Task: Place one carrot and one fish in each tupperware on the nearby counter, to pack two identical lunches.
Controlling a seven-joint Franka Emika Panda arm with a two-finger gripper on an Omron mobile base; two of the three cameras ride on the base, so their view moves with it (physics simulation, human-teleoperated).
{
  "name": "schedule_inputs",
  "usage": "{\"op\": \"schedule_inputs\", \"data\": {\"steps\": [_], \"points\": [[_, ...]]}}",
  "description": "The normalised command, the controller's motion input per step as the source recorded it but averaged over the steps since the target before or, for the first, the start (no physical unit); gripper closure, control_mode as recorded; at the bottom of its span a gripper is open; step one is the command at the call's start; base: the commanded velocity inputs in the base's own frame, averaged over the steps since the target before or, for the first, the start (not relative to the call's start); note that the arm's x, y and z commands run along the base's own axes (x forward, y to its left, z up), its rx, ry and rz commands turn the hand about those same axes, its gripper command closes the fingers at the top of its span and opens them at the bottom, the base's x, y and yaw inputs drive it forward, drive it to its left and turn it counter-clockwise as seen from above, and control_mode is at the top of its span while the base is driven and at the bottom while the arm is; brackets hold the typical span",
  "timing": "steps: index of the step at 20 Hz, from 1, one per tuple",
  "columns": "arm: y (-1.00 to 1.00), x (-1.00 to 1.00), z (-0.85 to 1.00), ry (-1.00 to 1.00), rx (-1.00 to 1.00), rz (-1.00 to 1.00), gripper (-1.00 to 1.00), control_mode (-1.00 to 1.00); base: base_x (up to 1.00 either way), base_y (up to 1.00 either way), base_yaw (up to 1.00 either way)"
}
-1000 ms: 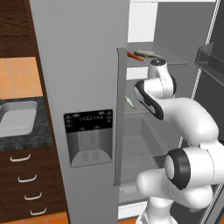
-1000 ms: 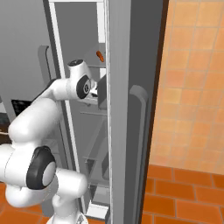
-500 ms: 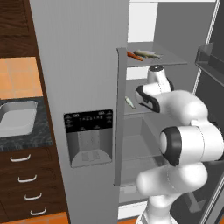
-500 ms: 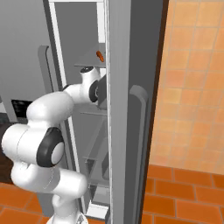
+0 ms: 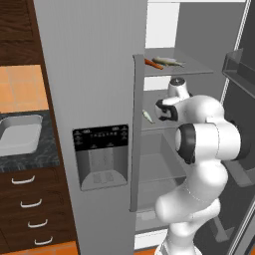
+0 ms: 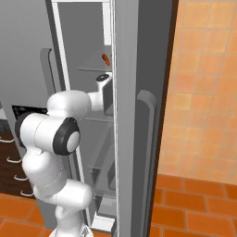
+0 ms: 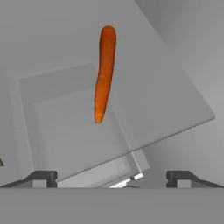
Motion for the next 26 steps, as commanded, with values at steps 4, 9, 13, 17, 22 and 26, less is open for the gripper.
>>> {"op": "schedule_inputs", "data": {"steps": [4, 9, 13, 17, 22, 26], "points": [[-0.21, 0.58, -0.26, -0.02, 0.0, 0.0, -1.0, -1.0, 0.0, 0.0, 0.0], [-0.2, 0.69, -0.24, 0.0, 0.0, 0.0, -1.0, -1.0, 0.0, 0.0, 0.0], [-0.19, 0.75, -0.27, 0.0, 0.0, 0.0, -1.0, -1.0, 0.0, 0.0, 0.0], [-0.15, 0.7, -0.27, 0.0, 0.0, 0.0, -1.0, -1.0, 0.0, 0.0, 0.0], [-0.13, 0.36, -0.4, 0.0, 0.02, 0.0, -1.0, -1.0, 0.0, 0.0, 0.0], [-0.06, -0.05, -0.66, 0.0, 0.1, -0.01, 1.0, -1.0, 0.0, 0.0, 0.0]]}}
